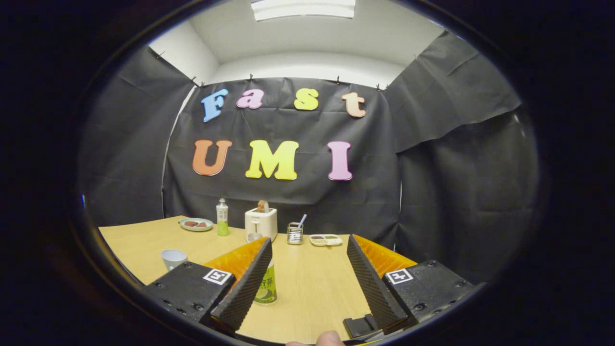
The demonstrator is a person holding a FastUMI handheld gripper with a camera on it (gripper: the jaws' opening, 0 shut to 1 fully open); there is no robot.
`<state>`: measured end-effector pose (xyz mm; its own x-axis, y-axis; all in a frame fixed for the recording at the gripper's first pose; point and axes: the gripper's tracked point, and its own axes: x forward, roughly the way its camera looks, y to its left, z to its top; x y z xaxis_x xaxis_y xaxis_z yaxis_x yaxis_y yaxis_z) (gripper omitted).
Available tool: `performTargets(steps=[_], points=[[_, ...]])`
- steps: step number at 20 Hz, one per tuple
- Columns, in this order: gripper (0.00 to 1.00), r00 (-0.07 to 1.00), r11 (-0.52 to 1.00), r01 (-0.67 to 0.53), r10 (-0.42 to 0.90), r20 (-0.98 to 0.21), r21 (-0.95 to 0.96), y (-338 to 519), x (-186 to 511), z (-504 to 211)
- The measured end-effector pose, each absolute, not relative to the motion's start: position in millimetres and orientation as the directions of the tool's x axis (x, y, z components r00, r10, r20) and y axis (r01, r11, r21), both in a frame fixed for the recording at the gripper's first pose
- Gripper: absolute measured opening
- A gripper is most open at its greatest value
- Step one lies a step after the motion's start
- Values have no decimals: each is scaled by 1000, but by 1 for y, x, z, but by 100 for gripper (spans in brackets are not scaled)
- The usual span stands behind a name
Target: Take the bottle from table, then pour the juice into the cup, finally place the bottle on the coaster
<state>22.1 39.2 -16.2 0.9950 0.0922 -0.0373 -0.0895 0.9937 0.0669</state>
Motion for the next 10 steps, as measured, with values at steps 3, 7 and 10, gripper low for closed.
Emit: performTargets(steps=[3, 7, 10], points=[[100, 992, 992, -117, 119, -36, 54, 55, 23, -20], [100, 984, 984, -168, 171, -59, 50, 80, 28, -36], [100, 976, 978, -195, 201, -82, 80, 98, 35, -50]])
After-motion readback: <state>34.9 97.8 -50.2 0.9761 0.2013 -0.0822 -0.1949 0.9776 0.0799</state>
